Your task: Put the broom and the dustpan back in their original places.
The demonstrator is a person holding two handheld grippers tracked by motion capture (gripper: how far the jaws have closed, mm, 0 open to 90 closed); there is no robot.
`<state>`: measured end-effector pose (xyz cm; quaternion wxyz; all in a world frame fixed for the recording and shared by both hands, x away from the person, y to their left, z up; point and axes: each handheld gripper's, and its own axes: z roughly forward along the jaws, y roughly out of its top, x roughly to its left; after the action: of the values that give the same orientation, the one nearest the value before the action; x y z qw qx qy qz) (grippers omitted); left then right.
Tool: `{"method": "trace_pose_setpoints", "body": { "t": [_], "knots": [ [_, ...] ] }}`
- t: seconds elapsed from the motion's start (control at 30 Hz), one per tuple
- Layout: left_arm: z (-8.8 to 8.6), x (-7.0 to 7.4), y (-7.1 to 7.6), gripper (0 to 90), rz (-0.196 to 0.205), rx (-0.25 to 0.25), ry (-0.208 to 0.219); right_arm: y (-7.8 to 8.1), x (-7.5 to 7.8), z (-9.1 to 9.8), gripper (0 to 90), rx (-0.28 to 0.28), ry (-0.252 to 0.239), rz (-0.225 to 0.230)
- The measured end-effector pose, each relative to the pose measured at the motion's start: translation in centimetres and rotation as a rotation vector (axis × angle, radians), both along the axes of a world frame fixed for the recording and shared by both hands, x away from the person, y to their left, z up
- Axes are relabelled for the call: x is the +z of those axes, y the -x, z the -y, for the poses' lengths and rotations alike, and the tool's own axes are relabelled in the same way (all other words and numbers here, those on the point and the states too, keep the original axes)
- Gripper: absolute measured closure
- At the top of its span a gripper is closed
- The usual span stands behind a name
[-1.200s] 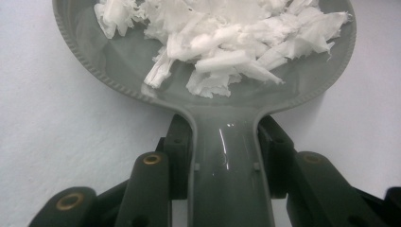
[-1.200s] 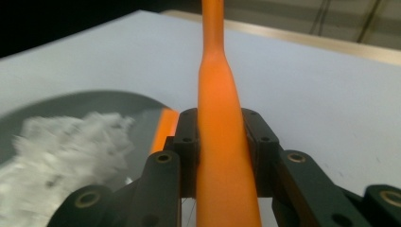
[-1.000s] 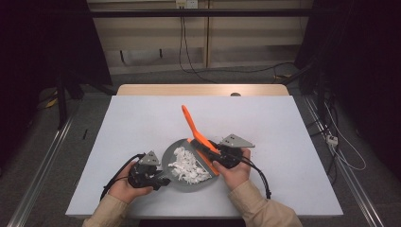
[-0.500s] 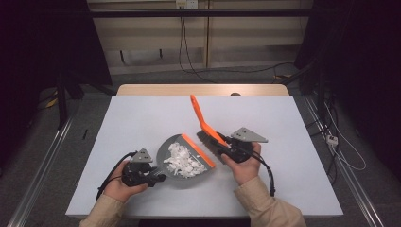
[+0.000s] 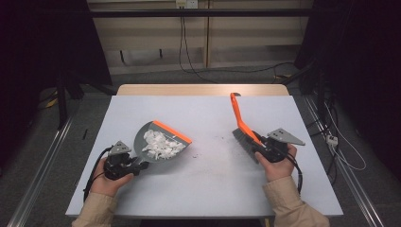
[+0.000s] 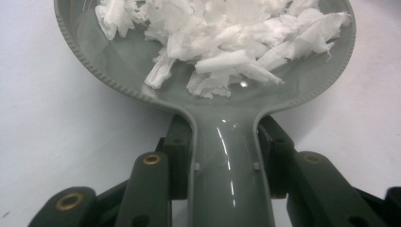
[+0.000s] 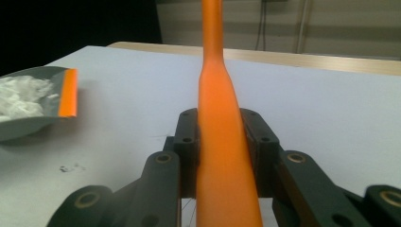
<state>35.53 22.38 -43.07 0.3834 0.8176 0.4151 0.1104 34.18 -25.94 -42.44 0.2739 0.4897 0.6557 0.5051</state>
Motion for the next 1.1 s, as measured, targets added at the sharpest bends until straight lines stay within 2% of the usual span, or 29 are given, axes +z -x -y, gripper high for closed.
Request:
{"method": "trace_pose_setpoints", "body": {
  "t": [0.23, 0.33, 0.43, 0.5, 0.6, 0.67, 0.73, 0.77, 0.83, 1.03, 1.1],
  "knots": [
    [-0.9, -0.3, -0.3, 63.2, -0.007, 0.113, -0.013, 0.4, -0.2, 2.7, 71.5, -0.056, 0.010, -0.005],
    [-1.1, -0.4, -0.6, 63.2, -0.011, 0.154, -0.015, 0.6, -0.1, 3.6, 71.5, -0.082, 0.038, 0.002],
    [-1.3, -0.7, -1.0, 63.2, -0.011, 0.199, -0.021, 0.8, -0.2, 4.6, 71.4, -0.118, 0.041, -0.006],
    [-1.5, -0.8, -1.2, 63.2, -0.015, 0.221, -0.036, 0.9, -0.4, 5.2, 71.4, -0.135, 0.044, -0.011],
    [-1.6, -1.0, -1.4, 62.9, -0.023, 0.261, -0.037, 1.0, -0.6, 5.7, 71.4, -0.175, 0.090, -0.009],
    [-1.5, -1.2, -1.4, 62.5, -0.034, 0.266, -0.041, 1.1, -0.7, 5.9, 71.3, -0.195, 0.125, -0.012],
    [-1.2, -1.3, -1.3, 59.9, -0.023, 0.261, -0.033, 1.2, -1.0, 5.6, 71.2, -0.235, 0.185, -0.038],
    [-1.1, -1.2, -1.2, 58.5, -0.026, 0.258, -0.022, 1.2, -1.1, 5.5, 71.0, -0.236, 0.193, -0.038],
    [-0.9, -0.9, -0.8, 53.1, -0.014, 0.240, -0.001, 1.3, -1.2, 5.1, 67.9, -0.210, 0.169, -0.042],
    [-0.9, 0.0, 0.3, 42.7, 0.025, 0.187, 0.076, 1.6, -0.9, 3.0, 51.0, -0.078, 0.020, -0.048],
    [-0.9, 0.3, 0.6, 30.8, 0.079, 0.169, 0.088, 1.8, -0.8, 2.4, 45.7, -0.059, 0.015, -0.038]
  ]
}}
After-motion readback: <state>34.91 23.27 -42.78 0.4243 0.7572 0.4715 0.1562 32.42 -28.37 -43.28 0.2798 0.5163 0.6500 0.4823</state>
